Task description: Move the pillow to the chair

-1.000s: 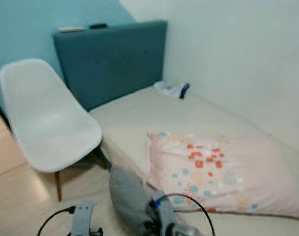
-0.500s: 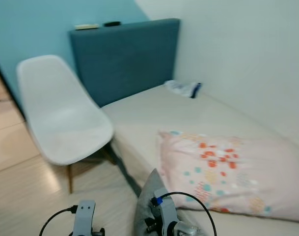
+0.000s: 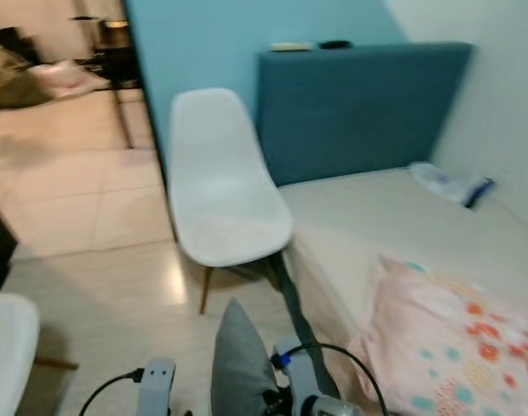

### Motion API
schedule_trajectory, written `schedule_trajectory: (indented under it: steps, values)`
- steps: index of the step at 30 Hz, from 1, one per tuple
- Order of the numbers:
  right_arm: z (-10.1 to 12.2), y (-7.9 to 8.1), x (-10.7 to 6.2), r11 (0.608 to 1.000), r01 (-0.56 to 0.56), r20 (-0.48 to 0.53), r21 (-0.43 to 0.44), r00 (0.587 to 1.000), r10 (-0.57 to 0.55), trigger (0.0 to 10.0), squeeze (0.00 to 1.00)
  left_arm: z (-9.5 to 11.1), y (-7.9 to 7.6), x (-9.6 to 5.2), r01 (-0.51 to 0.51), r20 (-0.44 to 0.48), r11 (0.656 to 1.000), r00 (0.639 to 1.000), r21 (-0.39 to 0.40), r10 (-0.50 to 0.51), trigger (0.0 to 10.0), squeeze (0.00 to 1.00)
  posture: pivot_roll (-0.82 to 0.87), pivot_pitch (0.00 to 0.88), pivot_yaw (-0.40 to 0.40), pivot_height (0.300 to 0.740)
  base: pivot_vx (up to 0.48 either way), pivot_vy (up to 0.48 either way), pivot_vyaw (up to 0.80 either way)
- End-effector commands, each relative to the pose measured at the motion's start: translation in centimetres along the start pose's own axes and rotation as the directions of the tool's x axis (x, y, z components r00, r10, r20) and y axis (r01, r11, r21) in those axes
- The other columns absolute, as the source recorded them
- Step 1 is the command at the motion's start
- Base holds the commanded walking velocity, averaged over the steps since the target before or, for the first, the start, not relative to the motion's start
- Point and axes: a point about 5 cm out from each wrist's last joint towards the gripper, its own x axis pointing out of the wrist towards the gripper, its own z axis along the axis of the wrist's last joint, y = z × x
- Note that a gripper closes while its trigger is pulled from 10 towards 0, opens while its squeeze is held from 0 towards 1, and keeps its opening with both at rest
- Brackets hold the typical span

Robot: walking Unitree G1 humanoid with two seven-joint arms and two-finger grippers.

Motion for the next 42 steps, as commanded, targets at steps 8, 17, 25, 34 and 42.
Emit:
schedule_trajectory:
  steps: [8, 17, 25, 34, 42]
  values:
    - [-0.5, -0.9, -0.3, 0.997, 0.066, -0.035, -0.040, 0.997, -0.068, 10.0, 0.00, 0.0, -0.6, 0.0, 0.032, -0.010, 0.999, 0.999, 0.021, -0.032, 10.0, 0.00, 0.07, 0.000, -0.044, 0.730, 0.000, 0.000, 0.00]
    - [-2.3, -1.3, -0.9, 0.994, 0.101, -0.107, -0.029, 0.989, -0.104, 10.0, 0.00, -0.4, -1.3, 0.0, 0.101, -0.037, 0.995, 0.994, 0.008, -0.101, 10.0, 0.00, 0.07, 0.000, -0.046, 0.730, 0.000, 0.000, 0.00]
    - [-0.1, -1.5, -0.5, 0.991, 0.113, -0.011, -0.070, 0.993, -0.115, 10.0, 0.00, -0.3, -1.1, 0.0, 0.089, -0.016, 0.996, 0.996, -0.029, -0.090, 10.0, 0.00, 0.08, 0.000, -0.050, 0.730, 0.000, 0.000, 0.00]
    - [4.5, -2.9, -0.7, 0.987, 0.152, 0.182, -0.052, 0.973, -0.140, 10.0, 0.00, 0.4, -0.5, 0.1, 0.052, 0.020, 0.995, 0.999, -0.080, -0.051, 10.0, 0.00, 0.06, 0.000, -0.043, 0.730, 0.000, 0.000, 0.44]
    - [6.6, -3.6, -1.0, 0.985, 0.167, 0.253, -0.044, 0.956, -0.151, 10.0, 0.00, 0.6, -1.1, 0.1, 0.071, 0.026, 0.997, 0.997, -0.040, -0.070, 10.0, 0.00, 0.05, 0.000, -0.043, 0.730, 0.000, 0.000, 0.80]
